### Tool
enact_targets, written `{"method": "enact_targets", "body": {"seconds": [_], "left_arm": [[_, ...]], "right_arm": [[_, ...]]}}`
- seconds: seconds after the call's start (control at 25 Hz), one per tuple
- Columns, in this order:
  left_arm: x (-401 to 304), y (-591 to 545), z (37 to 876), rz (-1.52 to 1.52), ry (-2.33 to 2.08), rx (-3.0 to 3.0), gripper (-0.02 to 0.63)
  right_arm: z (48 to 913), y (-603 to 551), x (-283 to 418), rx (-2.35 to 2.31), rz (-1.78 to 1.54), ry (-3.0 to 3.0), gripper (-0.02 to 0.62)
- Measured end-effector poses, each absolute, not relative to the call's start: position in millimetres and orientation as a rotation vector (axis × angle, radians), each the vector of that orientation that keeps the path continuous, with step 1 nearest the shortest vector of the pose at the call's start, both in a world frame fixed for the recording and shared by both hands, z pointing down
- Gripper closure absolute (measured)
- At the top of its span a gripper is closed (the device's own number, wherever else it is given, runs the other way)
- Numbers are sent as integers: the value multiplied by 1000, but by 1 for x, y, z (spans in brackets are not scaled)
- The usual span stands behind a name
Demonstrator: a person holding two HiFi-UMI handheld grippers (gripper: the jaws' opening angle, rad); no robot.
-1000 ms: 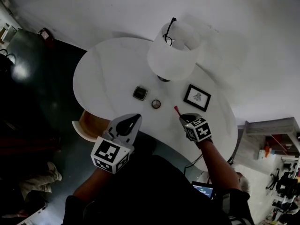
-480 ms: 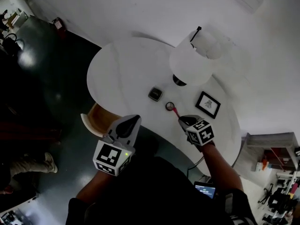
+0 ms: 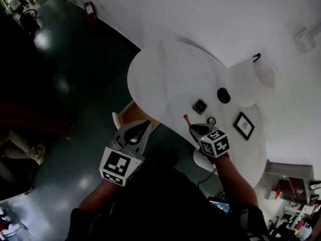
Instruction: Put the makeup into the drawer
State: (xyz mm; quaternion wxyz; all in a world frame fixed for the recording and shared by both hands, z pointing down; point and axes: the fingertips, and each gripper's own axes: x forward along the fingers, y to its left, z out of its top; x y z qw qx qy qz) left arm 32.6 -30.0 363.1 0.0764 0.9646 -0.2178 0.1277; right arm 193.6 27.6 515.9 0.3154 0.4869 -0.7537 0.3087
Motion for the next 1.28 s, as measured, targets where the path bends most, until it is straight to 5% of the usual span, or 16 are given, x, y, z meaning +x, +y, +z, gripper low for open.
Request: {"method": "enact_targets", "body": {"seconds": [0.6,1.28], "left_arm": [[-105,-76,374,325,-858,2794,595],[-120,-104,423,319,-909,2674,595]], "right_arm": [[530,-46,29,1033,793,-2093,548],[655,-71,-40,807,808,-2009,548]]}}
